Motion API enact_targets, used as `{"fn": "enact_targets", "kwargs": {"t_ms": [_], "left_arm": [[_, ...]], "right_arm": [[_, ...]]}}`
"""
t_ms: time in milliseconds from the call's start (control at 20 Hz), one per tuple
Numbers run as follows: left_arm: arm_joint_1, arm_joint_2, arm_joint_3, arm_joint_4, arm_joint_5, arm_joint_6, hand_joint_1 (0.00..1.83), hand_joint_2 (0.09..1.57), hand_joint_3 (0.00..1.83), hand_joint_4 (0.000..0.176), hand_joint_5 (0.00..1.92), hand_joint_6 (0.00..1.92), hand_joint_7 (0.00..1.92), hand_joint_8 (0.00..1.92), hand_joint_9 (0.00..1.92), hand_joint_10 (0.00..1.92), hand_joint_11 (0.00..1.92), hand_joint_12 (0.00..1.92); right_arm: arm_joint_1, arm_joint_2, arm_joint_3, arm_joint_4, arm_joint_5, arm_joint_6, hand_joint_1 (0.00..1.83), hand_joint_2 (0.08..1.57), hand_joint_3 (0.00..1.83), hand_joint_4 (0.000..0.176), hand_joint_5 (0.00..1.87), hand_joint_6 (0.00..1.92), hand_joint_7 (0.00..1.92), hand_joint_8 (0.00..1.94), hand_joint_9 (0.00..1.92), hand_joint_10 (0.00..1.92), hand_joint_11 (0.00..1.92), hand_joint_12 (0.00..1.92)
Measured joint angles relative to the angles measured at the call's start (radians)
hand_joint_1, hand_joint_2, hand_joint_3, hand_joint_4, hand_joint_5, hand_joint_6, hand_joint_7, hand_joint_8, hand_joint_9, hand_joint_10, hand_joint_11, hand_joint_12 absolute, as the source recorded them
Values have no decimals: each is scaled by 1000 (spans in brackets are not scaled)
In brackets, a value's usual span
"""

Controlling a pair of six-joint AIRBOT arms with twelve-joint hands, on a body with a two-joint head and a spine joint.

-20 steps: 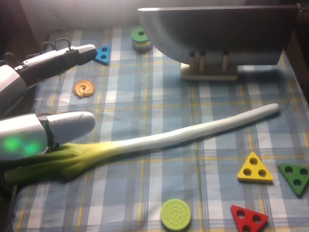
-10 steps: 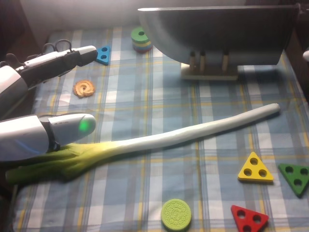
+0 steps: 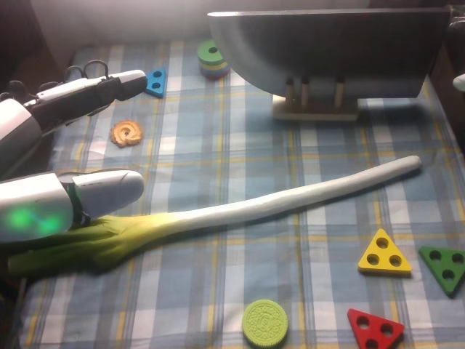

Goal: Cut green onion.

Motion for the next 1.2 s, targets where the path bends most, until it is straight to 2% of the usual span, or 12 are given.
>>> {"fn": "enact_targets", "kwargs": {"t_ms": [150,250,300,400,450,650,700,850,900,1000,1100,1200], "left_arm": [[0,0,0,2,-7,-3,586,1027,2,172,288,2,199,2,230,7,0,508],[0,0,0,3,-8,-3,597,1022,0,171,280,1,196,1,220,1,0,517],[0,0,0,3,-8,-3,603,1021,0,174,278,0,197,1,221,2,0,518],[0,0,0,4,-8,-3,610,1016,0,171,296,7,218,8,234,6,0,519],[0,0,0,3,-8,-3,606,1023,0,171,291,2,216,4,230,3,0,478],[6,0,0,4,-11,-3,644,1001,0,167,314,3,242,3,253,5,0,546],[8,0,-1,3,-9,-4,642,1000,0,168,312,1,230,3,246,1,0,507],[8,0,-1,4,-11,-4,637,1013,3,167,299,0,227,1,248,1,0,477],[8,0,-1,4,-10,-4,616,1022,6,170,288,0,210,0,236,0,0,477],[8,0,-1,4,-11,-4,651,1013,0,161,312,9,216,4,235,0,0,477],[8,0,-1,3,-11,-4,663,1011,0,161,315,4,223,3,228,0,0,451],[8,0,-1,4,-11,-4,660,1007,0,167,337,3,241,2,251,4,0,490]], "right_arm": [[10,-4,11,8,-13,0,804,909,2,115,437,10,376,9,217,13,46,29],[16,-16,20,15,-21,0,834,931,2,68,613,12,533,11,387,8,1,566],[16,-23,22,15,-21,0,843,941,0,10,700,6,629,6,484,11,0,785],[17,-33,24,19,-23,0,784,961,4,0,779,14,699,9,530,10,0,861],[17,-37,26,28,-25,0,753,967,3,25,832,15,713,6,504,6,0,516],[17,-40,34,42,-26,0,768,1051,5,0,1036,18,908,19,675,38,0,1112],[17,-40,35,42,-26,0,962,1088,5,138,1011,738,944,36,717,24,0,1168],[17,-42,35,43,-25,1,1020,1093,3,176,1017,922,1224,103,1065,438,528,1436],[17,-42,35,43,-26,1,832,1108,0,0,1064,627,1252,110,1039,572,581,1411],[17,-42,36,42,-27,0,711,1154,2,0,1130,486,1236,366,967,1179,681,1655],[27,-42,37,41,-32,-2,771,1246,7,0,909,1354,1030,1523,1040,1771,941,1887],[31,-46,38,42,-26,-2,733,1294,2,0,859,1021,1088,1921,1221,1915,1188,1920]]}}
